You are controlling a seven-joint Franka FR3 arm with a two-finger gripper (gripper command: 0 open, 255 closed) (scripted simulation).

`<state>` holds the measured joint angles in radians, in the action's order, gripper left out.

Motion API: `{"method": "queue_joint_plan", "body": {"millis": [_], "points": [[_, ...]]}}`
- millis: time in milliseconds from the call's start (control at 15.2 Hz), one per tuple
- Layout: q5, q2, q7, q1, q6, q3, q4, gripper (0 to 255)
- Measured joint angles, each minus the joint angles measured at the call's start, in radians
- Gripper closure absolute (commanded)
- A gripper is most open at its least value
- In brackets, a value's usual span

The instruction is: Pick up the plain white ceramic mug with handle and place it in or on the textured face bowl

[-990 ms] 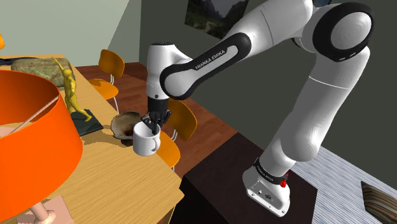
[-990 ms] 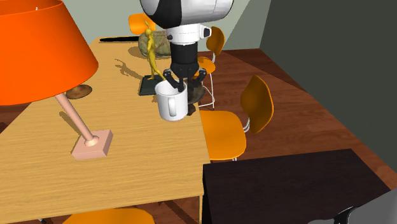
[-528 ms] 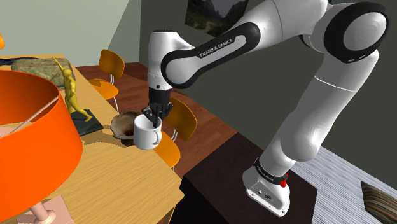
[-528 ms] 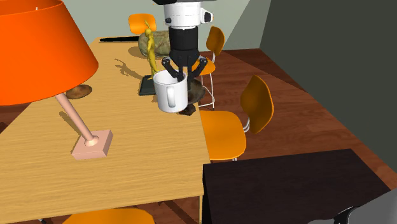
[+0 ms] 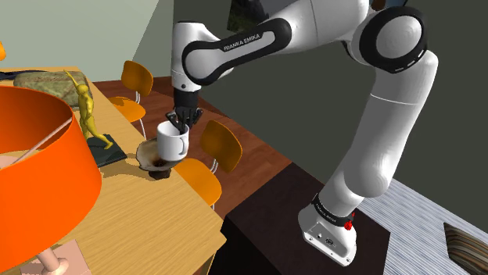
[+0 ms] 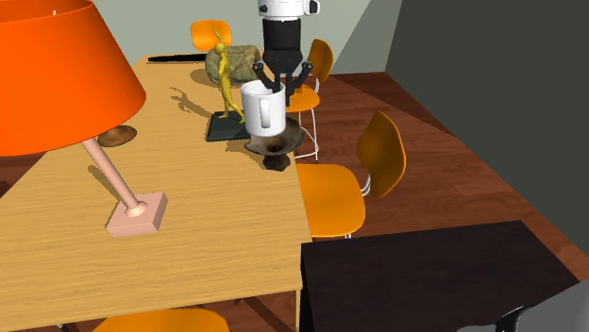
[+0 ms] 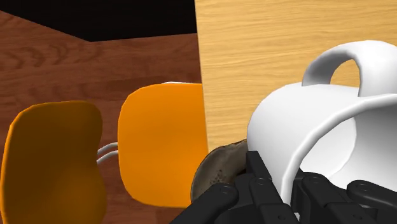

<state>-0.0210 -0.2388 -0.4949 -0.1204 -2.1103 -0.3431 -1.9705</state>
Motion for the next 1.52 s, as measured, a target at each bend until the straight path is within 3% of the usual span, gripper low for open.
{"method": "queue_joint_plan", "body": {"millis": [594, 1518], "points": [[-0.064, -0.241, 0.078, 0.026, 0.158, 0.056, 0.388, 255], [-0.088, -0.335, 0.073, 0.019, 0.027, 0.072, 0.348, 255]]}}
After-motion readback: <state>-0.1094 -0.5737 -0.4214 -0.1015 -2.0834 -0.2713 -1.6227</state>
